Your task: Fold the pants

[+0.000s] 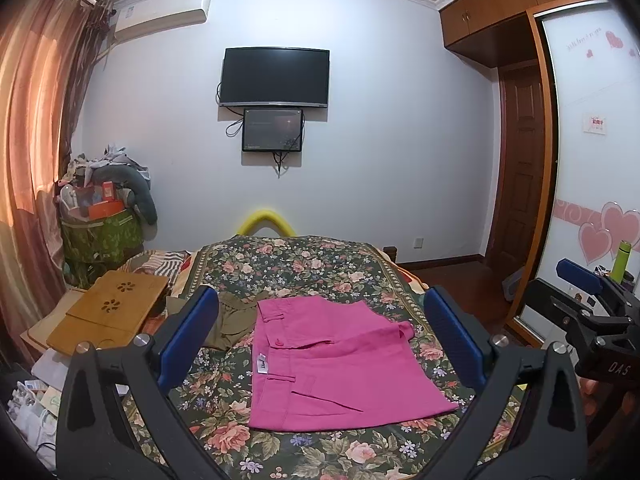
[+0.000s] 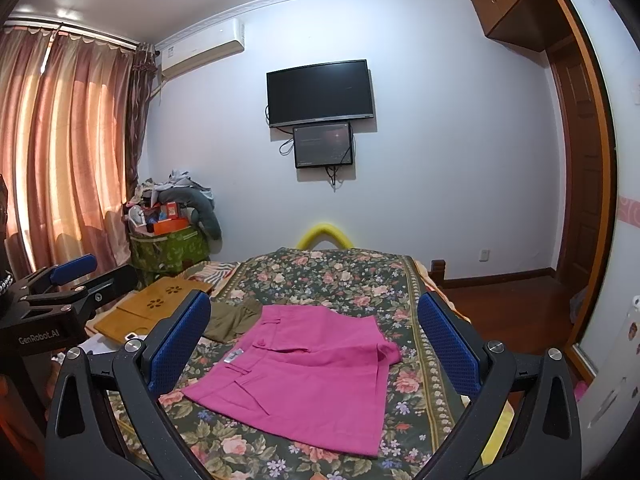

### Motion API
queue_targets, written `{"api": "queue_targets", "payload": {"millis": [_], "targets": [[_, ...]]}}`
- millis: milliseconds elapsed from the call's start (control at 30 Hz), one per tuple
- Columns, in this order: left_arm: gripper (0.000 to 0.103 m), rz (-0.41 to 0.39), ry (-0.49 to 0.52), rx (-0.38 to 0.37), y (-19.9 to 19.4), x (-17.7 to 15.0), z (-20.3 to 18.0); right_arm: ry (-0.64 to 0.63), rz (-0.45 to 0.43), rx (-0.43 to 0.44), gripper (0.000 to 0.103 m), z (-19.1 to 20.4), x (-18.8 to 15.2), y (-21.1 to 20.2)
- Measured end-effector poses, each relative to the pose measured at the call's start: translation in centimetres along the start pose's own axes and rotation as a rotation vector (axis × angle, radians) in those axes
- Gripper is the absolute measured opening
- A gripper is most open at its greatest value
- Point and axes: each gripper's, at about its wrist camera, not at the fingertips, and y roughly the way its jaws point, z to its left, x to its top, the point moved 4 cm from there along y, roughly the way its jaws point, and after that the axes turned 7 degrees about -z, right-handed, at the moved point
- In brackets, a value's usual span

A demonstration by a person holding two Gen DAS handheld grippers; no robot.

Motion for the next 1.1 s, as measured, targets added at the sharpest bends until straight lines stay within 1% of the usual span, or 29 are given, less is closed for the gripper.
{"api": "queue_targets", "payload": {"millis": [467, 1100], "targets": [[0.103, 0.009, -0.015, 0.002, 0.32, -0.19, 0.35, -0.007, 0.002, -0.003, 0.103, 0.10, 0.13, 0.08], [0.103, 0.002, -0.002, 0.011, 0.11, 0.06, 0.09, -0.007, 0.002, -0.004, 0.103, 0.08, 0.15, 0.16]]}}
